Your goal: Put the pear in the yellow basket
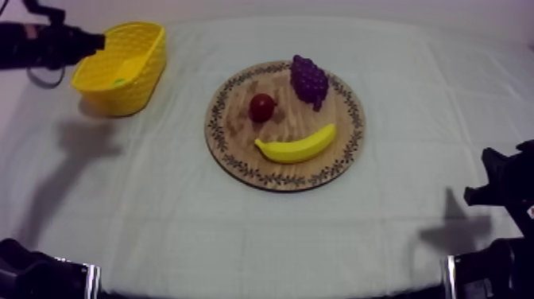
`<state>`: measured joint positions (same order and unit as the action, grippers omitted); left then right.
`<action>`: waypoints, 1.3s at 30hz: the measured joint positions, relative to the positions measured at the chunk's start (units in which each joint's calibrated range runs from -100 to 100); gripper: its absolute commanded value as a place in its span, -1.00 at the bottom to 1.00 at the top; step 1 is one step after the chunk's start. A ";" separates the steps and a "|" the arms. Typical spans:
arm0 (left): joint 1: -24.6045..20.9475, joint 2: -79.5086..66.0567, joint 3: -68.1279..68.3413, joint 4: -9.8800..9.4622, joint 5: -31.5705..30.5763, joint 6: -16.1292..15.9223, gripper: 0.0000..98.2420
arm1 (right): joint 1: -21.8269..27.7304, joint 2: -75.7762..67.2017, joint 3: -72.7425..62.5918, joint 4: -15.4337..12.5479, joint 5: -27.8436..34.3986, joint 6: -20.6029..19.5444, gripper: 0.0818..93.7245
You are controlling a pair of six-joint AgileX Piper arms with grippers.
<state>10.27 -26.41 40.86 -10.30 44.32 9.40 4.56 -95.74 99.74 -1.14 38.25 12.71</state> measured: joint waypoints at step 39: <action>-9.05 -73.42 58.79 8.03 -12.94 -3.72 -1.00 | 0.00 0.00 0.00 0.00 0.00 0.00 -0.99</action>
<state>1.22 -99.83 99.65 -2.27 31.38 5.68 4.56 -95.74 99.74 -1.14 38.25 12.71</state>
